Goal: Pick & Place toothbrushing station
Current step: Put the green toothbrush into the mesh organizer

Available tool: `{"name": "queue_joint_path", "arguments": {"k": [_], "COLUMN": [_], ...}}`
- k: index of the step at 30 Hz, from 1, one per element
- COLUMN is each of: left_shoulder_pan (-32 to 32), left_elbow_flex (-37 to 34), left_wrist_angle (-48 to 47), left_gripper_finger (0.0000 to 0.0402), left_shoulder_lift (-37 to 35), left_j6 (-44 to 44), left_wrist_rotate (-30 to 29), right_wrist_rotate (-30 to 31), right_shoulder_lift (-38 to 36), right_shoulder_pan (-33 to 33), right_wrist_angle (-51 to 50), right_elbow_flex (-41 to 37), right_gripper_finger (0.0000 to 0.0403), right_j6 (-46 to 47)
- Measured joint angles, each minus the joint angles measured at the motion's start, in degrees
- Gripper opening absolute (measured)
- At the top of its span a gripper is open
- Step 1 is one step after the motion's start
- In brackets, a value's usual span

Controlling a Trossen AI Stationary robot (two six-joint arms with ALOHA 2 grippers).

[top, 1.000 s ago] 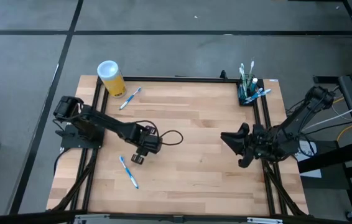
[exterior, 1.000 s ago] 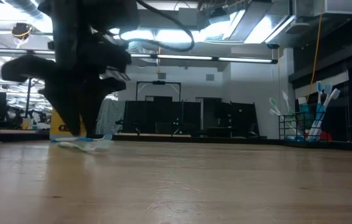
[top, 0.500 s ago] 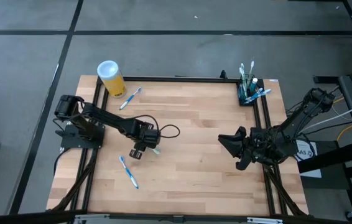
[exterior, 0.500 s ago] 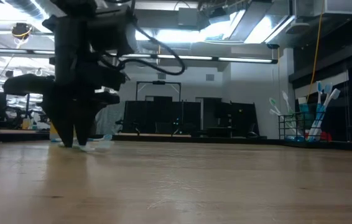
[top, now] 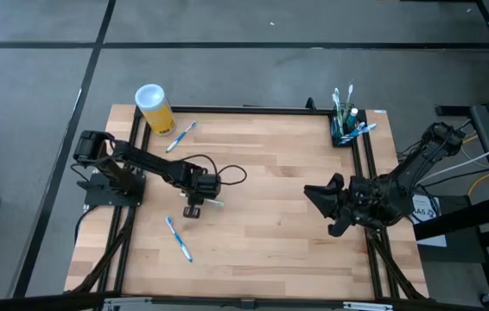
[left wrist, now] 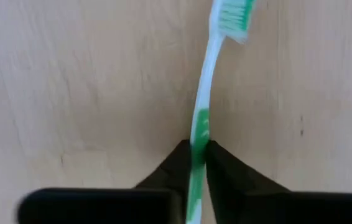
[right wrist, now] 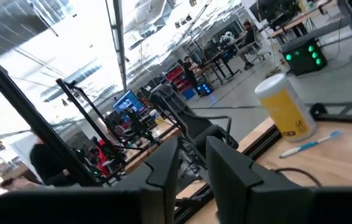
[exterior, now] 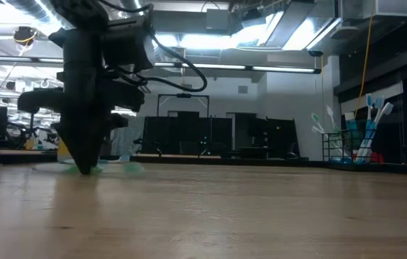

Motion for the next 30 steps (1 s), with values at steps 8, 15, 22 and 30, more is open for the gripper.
{"name": "queue_joint_path", "arguments": {"k": [8, 15, 22, 30], "left_shoulder_pan": [0.76, 0.52, 0.52, 0.15], "left_elbow_flex": [-0.24, -0.37, -0.29, -0.18], "left_wrist_angle": [7.5, 24.53, 48.36, 72.71], "left_gripper_finger": [0.0008, 0.0007, 0.0007, 0.0007], "left_shoulder_lift": [-0.04, -2.12, -6.92, -10.38], "left_j6": [-9.7, -21.84, -34.74, -41.5], "left_wrist_rotate": [7.34, 11.79, 5.48, -5.46], "right_wrist_rotate": [-0.18, -0.49, -2.15, -3.7], "right_shoulder_lift": [0.04, 2.01, 5.04, 7.49], "right_shoulder_pan": [0.0, 0.0, 0.07, -0.28], "right_wrist_angle": [-0.15, -0.01, 0.11, 0.4], "right_elbow_flex": [1.97, 2.0, 2.0, 6.27], "right_gripper_finger": [0.0086, 0.0086, 0.0086, 0.0086], "right_j6": [-4.08, -3.82, -2.2, -8.6]}}
